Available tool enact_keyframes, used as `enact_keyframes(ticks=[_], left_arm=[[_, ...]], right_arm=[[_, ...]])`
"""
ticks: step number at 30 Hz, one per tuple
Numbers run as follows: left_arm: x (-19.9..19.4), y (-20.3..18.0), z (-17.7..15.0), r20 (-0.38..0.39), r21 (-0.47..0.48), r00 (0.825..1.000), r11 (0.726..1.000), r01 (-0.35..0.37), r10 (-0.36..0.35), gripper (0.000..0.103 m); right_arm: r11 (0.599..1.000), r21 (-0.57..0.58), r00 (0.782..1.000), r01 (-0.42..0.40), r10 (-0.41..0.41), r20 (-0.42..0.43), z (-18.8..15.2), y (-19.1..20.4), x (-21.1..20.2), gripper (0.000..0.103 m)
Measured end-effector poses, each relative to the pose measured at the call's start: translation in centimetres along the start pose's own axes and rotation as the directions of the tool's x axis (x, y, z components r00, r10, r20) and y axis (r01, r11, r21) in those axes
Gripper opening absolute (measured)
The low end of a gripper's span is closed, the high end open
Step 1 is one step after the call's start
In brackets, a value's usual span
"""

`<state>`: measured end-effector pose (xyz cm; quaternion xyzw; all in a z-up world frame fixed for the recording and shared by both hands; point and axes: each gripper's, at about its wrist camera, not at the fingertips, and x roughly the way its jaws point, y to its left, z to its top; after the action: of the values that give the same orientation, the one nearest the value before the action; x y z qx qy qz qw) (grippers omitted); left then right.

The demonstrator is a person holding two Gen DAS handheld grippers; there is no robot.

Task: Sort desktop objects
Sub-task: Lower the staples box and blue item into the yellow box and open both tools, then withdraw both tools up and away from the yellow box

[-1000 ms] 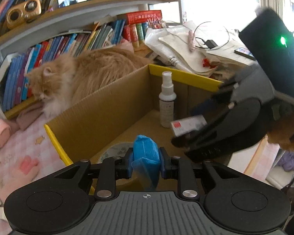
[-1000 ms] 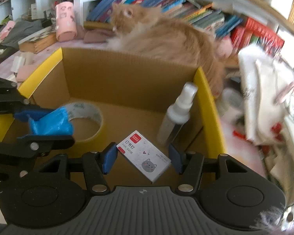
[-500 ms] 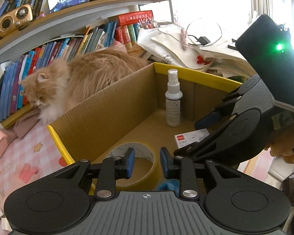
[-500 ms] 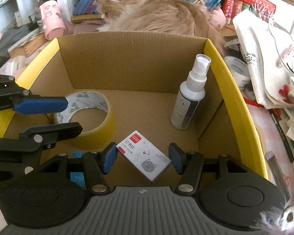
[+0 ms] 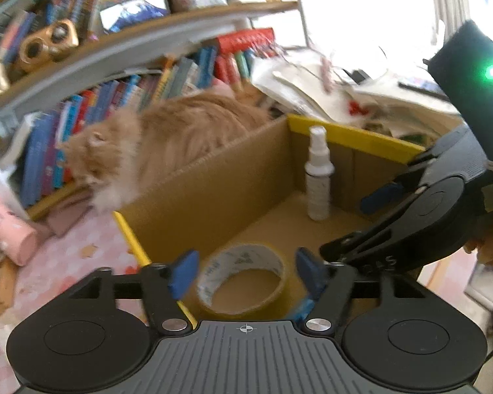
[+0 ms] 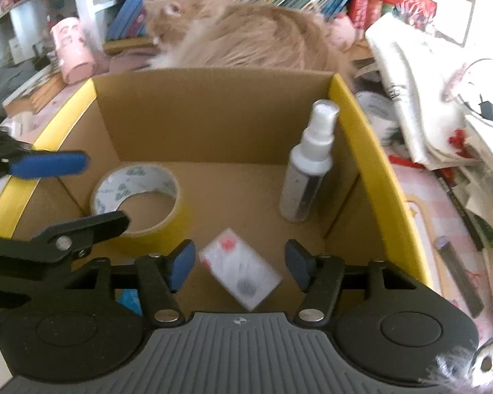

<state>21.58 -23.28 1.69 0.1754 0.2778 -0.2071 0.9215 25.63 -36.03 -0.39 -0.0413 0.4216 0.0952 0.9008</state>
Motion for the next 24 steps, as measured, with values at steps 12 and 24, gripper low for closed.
enact_keyframes(ticks=[12,24], left_arm=[[-4.2,0.2,0.3,0.085,-0.076,0.996,0.997,-0.023,0.029,0.085],[-8.1,-0.1,0.3,0.142,-0.087,0.988,0.995,-0.057,0.069,0.089]], right_arm=[[1.000,-0.017,0.987,-0.003,0.006,0.158,0.1,0.4,-4.9,0.067],[1.000,-0.017,0.965,-0.001,0.005,0.264,-0.8,1.0,-9.0,0.069]])
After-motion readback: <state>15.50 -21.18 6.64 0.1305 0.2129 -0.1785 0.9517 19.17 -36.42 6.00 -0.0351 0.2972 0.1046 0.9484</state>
